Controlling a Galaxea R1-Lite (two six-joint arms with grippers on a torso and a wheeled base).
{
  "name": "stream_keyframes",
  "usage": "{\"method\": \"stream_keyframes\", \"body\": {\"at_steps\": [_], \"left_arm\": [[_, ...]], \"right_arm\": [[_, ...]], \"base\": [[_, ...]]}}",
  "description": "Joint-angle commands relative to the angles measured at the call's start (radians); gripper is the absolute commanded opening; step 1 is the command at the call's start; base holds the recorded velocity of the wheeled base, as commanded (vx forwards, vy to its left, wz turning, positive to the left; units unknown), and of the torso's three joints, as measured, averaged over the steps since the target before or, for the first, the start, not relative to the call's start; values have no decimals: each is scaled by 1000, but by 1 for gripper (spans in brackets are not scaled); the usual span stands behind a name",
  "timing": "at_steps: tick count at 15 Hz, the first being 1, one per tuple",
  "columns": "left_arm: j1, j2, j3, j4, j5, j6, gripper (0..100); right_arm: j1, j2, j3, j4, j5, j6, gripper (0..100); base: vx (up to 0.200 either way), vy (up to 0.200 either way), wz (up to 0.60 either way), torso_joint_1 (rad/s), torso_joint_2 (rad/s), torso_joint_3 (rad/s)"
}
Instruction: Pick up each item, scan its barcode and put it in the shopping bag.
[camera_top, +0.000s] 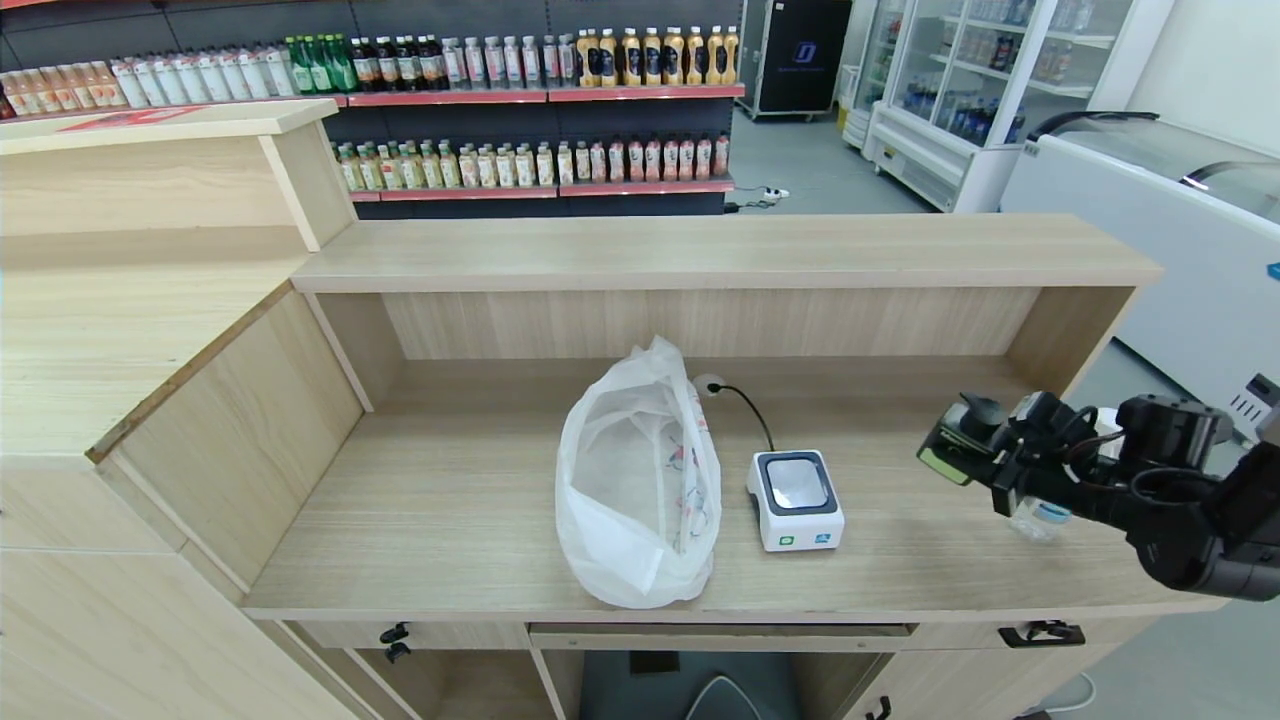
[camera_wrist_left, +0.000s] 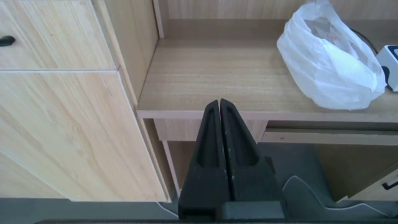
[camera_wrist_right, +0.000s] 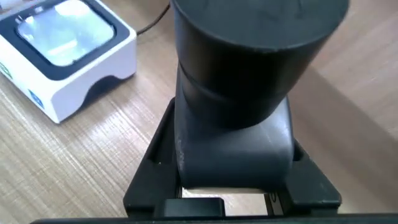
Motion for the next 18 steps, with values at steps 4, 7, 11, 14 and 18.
{"method": "stream_keyframes", "body": {"at_steps": [4,7,11,14,18], "left_arm": [[0,0,0,0,1,0,0],[0,0,0,0,1,0,0],[0,0,0,0,1,0,0],[0,0,0,0,1,0,0],[0,0,0,0,1,0,0]], "right_arm": [[-160,-324,158,0,7,-216,0],[-260,-401,206,-16,56,-392,0],[-324,-487,217,-57,119,-397,0],[-330,-704,257,-99,117,-392,0],[-46,-919,329,-88,119,-595,0]], "base": [[0,0,0,0,0,0],[0,0,0,0,0,0],[0,0,0,0,0,0],[0,0,0,0,0,0],[0,0,0,0,0,0]]}}
